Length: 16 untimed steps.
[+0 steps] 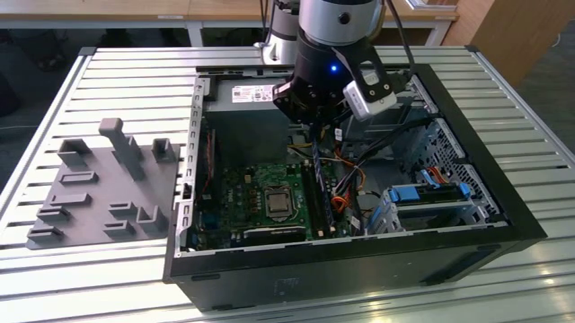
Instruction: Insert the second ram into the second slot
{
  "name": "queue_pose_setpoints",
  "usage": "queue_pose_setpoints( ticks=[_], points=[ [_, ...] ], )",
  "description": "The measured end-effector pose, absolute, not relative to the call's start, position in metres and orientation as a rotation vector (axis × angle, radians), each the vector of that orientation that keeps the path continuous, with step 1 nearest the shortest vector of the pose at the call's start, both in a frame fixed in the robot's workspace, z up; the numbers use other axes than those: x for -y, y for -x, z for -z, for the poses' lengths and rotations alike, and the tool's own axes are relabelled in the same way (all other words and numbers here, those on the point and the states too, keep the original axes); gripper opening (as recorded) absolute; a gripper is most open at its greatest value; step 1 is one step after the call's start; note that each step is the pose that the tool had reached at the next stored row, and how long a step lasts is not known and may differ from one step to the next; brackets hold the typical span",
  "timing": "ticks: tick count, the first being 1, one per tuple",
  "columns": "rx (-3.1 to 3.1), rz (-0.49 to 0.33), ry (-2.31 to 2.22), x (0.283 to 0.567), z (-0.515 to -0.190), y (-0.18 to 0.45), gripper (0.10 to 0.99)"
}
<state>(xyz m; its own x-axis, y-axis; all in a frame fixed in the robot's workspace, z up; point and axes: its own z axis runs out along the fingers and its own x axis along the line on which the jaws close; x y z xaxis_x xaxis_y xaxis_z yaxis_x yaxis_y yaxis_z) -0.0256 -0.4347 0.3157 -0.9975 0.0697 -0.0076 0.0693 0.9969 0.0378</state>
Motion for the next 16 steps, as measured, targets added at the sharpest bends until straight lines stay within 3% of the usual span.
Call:
queue_pose_setpoints(
  ticks=[16],
  points=[
    [-3.138, -0.059, -0.109, 0.436, -0.3095, 0.0245, 0.141]
  ],
)
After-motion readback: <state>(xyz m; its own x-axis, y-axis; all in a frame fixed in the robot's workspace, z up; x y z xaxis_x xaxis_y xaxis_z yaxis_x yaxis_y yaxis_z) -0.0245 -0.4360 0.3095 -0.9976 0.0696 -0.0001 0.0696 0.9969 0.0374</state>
